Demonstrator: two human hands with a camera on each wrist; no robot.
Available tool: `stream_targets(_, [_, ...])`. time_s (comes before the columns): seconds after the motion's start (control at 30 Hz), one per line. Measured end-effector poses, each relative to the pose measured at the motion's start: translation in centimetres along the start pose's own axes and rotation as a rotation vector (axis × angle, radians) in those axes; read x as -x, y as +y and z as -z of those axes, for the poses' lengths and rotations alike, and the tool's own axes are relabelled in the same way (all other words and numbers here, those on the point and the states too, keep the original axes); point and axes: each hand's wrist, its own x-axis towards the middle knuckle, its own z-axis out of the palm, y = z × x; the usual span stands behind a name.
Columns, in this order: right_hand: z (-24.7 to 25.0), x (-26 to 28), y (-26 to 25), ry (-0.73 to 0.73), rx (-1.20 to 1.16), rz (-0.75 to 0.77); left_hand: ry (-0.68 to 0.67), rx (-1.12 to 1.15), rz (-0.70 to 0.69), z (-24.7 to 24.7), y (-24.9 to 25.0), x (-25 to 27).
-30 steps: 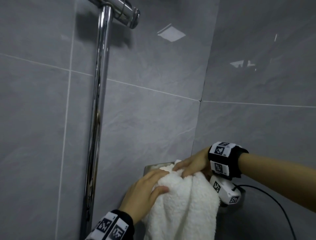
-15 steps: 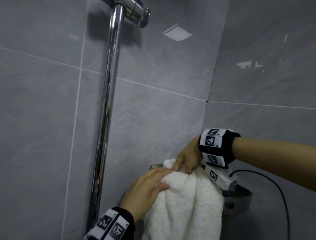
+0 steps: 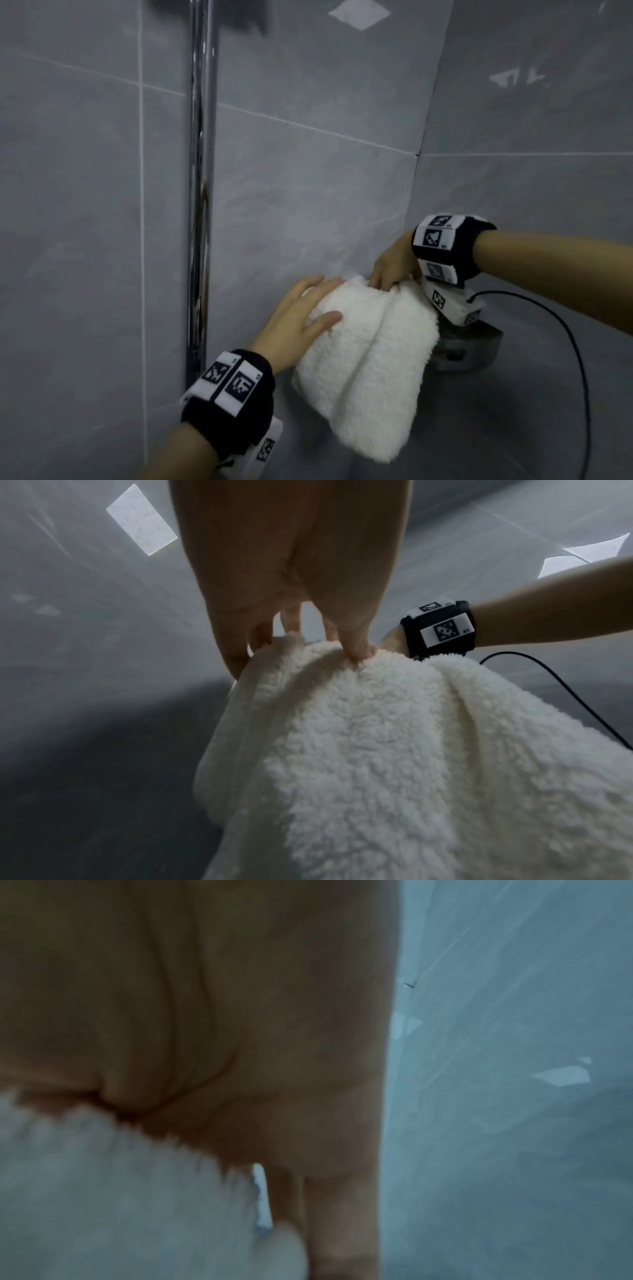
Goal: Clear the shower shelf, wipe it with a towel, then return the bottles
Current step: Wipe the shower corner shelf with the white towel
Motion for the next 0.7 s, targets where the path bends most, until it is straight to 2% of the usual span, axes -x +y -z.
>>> stream_targets(0.07, [-0.2, 0.5, 0.2, -0.041, 0.069, -0.018, 0.004, -0.017, -0.016, 0.0, 0.4, 0.0])
stream_targets(0.13, [-0.8, 1.0, 0.8, 0.012, 0.029, -0.063, -0.006, -0.041, -0.041, -0.2, 0.7, -0.2])
stream_targets(0.2, [-1.2, 1.3, 0.8, -0.006, 0.109, -0.086, -0.022, -0.067, -0.069, -0.4, 1.0, -0.4])
stream_targets(0.23, [-1.5, 1.3, 0.7, -0.046, 0.195, -0.031, -0.020, -0.069, -0.075, -0.6, 1.1, -0.4])
stream_targets(0.27, [-1.8, 1.3, 0.7, -0.052, 0.177, -0.035, -0.008, -0.065, -0.076, -0.7, 1.2, -0.4])
stream_targets(0.4, [-1.2, 0.7, 0.4, 0.002, -0.073, 0.090, 0.063, -0.035, -0.105, -0.7, 1.0, 0.3])
stream_targets(0.53, [-0.9, 1.5, -0.7, -0.095, -0.477, 0.269, 0.112, 0.044, -0.139, 0.4, 0.5, 1.3])
stream_targets(0.6, [-0.9, 1.6, -0.9, -0.129, -0.489, 0.297, 0.114, 0.049, -0.143, 0.8, 0.4, 1.5])
stream_targets(0.7, [-1.4, 0.9, -0.8, -0.076, -0.405, 0.224, 0.123, 0.003, -0.139, 0.4, 0.4, 1.1])
